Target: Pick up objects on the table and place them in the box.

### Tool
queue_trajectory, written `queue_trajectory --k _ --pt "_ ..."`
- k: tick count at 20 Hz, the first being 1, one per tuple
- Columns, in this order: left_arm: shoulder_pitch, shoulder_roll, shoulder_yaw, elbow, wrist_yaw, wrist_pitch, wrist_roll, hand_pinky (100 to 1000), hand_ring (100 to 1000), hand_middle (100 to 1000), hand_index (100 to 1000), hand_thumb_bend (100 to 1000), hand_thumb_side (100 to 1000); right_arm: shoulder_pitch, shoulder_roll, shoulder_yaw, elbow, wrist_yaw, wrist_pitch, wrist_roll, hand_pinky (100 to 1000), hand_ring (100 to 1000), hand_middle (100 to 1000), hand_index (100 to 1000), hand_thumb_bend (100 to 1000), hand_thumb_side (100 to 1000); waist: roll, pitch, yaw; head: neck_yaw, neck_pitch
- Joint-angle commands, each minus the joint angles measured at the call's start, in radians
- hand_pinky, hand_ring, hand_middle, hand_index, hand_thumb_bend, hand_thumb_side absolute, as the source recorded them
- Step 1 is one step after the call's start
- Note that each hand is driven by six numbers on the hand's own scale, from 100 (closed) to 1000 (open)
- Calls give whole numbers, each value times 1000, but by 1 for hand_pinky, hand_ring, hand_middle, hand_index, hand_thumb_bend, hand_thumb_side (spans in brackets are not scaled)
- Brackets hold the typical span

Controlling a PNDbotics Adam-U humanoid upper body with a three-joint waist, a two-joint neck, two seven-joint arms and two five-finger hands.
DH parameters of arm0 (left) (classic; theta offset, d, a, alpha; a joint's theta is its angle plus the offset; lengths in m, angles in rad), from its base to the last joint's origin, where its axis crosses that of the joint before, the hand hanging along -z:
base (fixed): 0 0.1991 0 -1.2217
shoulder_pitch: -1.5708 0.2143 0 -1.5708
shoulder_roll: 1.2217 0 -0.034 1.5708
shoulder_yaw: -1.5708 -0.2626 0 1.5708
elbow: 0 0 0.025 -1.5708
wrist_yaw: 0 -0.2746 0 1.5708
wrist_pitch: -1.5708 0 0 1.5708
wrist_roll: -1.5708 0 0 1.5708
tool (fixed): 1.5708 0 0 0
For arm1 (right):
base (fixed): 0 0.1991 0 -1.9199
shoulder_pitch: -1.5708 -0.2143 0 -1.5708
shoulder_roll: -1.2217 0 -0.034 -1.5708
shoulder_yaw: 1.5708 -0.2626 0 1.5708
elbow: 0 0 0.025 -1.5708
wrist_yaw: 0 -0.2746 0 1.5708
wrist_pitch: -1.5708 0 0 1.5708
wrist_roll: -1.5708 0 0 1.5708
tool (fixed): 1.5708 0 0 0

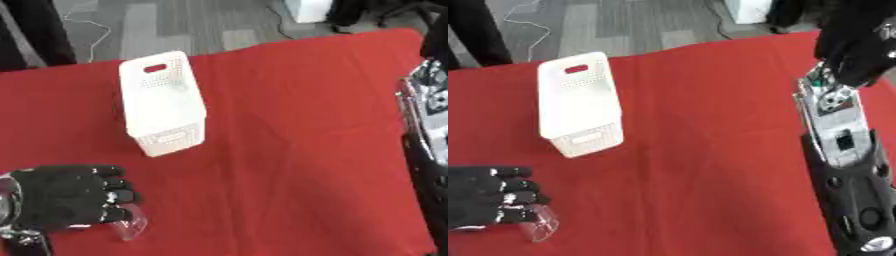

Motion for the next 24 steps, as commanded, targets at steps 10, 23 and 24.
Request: queue_trajectory --k 10,23,24 --pt "-17 -3 -2 -11 -42 -75 -250 895 897 881 866 613 444 -23 -5 -4 -13 -1 -3 0 351 337 334 486 100 1000 1 -6 -6 13 -1" --pt "6 -53 -9 -11 -4 28 -333 847 862 859 872 610 505 -25 -1 -3 -13 -1 -4 0 351 337 335 486 100 1000 -4 -5 -8 16 -1" --pt "9 -53 -11 -11 -2 37 -334 847 862 859 872 610 504 -26 -1 -3 -13 -2 -4 0 351 337 335 486 100 1000 -4 -5 -8 16 -1"
